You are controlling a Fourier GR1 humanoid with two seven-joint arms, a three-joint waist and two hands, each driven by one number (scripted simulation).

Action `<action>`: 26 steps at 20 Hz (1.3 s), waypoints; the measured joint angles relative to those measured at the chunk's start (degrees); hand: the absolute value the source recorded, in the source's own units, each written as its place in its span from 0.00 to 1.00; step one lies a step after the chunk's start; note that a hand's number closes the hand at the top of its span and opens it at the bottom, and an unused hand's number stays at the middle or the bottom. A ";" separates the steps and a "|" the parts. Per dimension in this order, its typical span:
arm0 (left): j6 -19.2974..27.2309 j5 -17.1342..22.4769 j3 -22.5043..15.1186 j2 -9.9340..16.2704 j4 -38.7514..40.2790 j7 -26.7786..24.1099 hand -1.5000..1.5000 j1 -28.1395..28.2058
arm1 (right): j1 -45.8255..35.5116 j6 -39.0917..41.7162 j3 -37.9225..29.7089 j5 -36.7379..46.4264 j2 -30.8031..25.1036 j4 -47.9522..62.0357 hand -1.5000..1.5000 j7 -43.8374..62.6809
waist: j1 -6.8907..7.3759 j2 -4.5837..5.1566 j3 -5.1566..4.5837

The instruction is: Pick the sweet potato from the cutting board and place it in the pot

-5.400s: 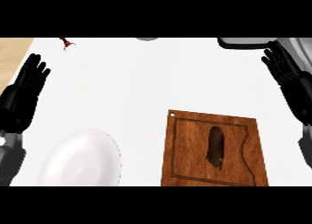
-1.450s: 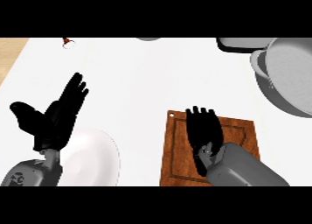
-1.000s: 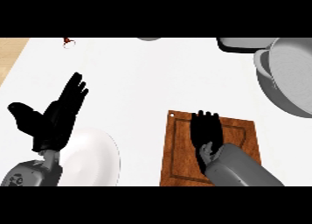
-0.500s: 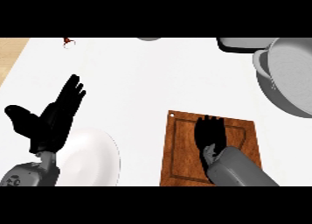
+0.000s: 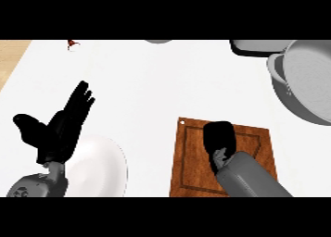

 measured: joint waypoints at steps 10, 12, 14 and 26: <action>0.66 -0.93 2.52 -0.13 -2.56 1.35 0.50 2.55 | 7.10 -13.81 -15.73 0.20 -8.80 -9.90 1.00 -6.54 | -4.21 -0.52 0.52; 1.03 -0.82 3.06 -0.18 -2.72 1.15 0.50 3.08 | 8.77 -18.92 -22.87 -2.25 -11.95 -11.21 1.00 -9.13 | -5.56 -0.58 0.63; 1.27 -0.76 3.30 -0.21 -3.00 1.27 0.50 3.60 | 11.69 -24.14 -29.23 -4.08 -15.47 -11.46 1.00 -12.91 | -5.96 -0.49 0.66; -0.33 -0.57 3.04 0.26 -3.81 2.12 0.50 2.49 | 30.55 -44.88 -59.37 -18.39 -26.60 -14.15 1.00 -40.76 | -2.98 -0.16 0.34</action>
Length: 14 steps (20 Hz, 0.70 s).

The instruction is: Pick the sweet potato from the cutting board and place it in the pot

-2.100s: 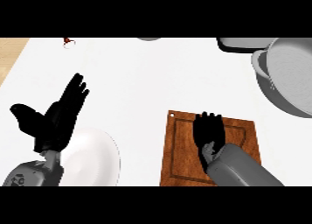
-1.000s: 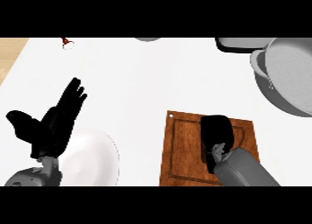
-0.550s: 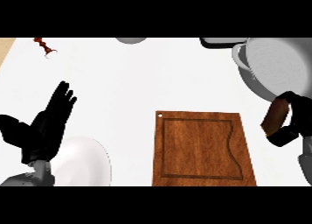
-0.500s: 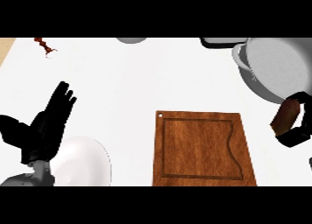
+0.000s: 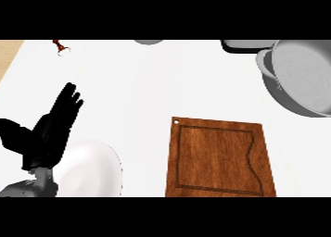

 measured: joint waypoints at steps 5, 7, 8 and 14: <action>0.03 -0.42 -0.44 -0.42 -0.26 0.97 0.50 -0.82 | 3.56 -0.06 -8.17 -6.12 -2.14 -7.92 1.00 -6.53 | 0.79 0.01 -0.10; -0.41 -0.41 -0.67 -0.68 -0.10 0.68 0.50 -0.74 | 3.83 0.66 -10.52 -8.43 -2.42 -11.14 1.00 -7.58 | 1.21 0.07 -0.11; -1.01 -0.23 -0.41 -0.43 0.14 0.20 0.50 -0.55 | 4.21 1.32 -11.60 -9.56 -2.40 -13.10 1.00 -7.83 | 1.37 0.09 -0.13; -0.76 -1.43 -0.89 -1.87 1.21 1.10 0.50 -2.82 | -0.01 6.39 -14.35 -13.52 -4.77 -19.27 1.00 -1.69 | 2.39 0.29 -0.15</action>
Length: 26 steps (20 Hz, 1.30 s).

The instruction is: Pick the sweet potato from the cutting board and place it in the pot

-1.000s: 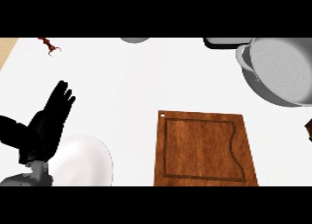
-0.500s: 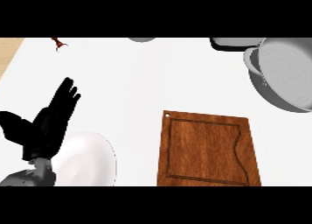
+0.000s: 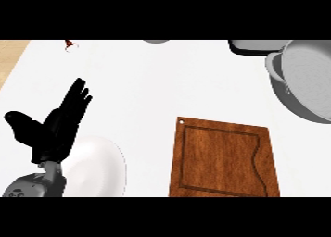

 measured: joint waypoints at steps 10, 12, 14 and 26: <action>-0.81 -1.26 -0.60 -1.97 1.45 -0.81 0.50 -0.73 | -18.78 2.39 7.87 2.74 -7.52 16.29 1.00 7.45 | 1.35 0.29 0.01; -0.75 -1.53 -0.33 -1.98 1.18 -0.41 0.50 -0.87 | -21.96 1.55 10.15 4.01 -7.39 20.84 1.00 6.82 | 1.44 0.30 0.02; -1.40 -1.28 0.08 -1.85 1.35 -0.64 0.50 -0.64 | -25.60 1.13 12.26 5.07 -7.57 25.47 1.00 6.07 | 1.50 0.32 0.05; -2.31 -1.61 0.72 -2.32 1.96 -0.54 0.50 -1.53 | -38.25 1.13 16.67 4.40 -1.93 50.03 0.00 0.15 | 1.80 0.44 0.08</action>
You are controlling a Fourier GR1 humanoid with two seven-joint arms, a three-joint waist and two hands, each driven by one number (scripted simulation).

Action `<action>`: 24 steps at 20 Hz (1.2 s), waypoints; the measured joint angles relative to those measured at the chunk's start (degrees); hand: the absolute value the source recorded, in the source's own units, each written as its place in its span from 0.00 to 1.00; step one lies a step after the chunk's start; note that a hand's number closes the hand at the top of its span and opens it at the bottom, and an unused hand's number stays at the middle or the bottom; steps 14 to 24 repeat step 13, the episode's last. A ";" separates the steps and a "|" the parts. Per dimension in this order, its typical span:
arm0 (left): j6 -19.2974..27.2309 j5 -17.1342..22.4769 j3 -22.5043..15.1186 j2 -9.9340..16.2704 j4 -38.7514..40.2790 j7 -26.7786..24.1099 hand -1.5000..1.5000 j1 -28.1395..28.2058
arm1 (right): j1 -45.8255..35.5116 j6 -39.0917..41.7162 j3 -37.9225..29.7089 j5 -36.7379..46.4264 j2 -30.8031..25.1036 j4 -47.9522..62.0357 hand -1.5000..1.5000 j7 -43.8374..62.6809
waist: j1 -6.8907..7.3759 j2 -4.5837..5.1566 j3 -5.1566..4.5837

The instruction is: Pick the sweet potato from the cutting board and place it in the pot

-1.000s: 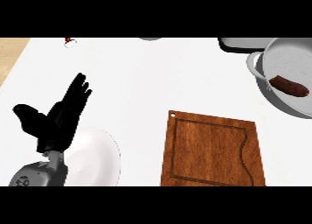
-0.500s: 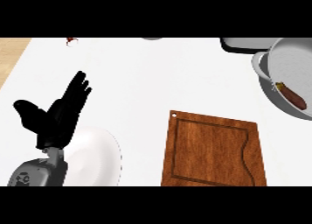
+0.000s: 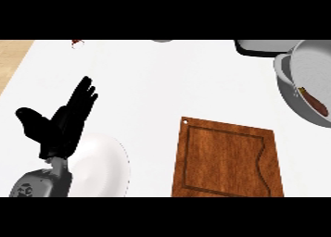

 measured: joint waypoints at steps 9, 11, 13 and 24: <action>-0.29 0.23 0.99 0.07 0.05 0.30 0.50 -0.27 | -6.52 -4.20 -8.16 -8.80 3.44 7.93 0.00 -7.88 | -0.44 -0.05 0.06; -0.46 0.12 1.19 0.32 -0.09 0.13 0.50 0.15 | -6.36 -6.51 -10.96 -10.65 3.44 8.29 0.00 -10.71 | -0.62 -0.10 0.05; -0.79 0.22 1.11 0.31 -0.70 -0.29 0.50 1.28 | -6.19 -7.68 -13.71 -12.74 2.75 8.64 0.00 -12.33 | -0.77 -0.18 0.03; -0.79 0.22 1.11 0.31 -0.70 -0.29 0.50 1.28 | -6.19 -7.68 -13.71 -12.74 2.75 8.64 0.00 -12.33 | -0.77 -0.18 0.03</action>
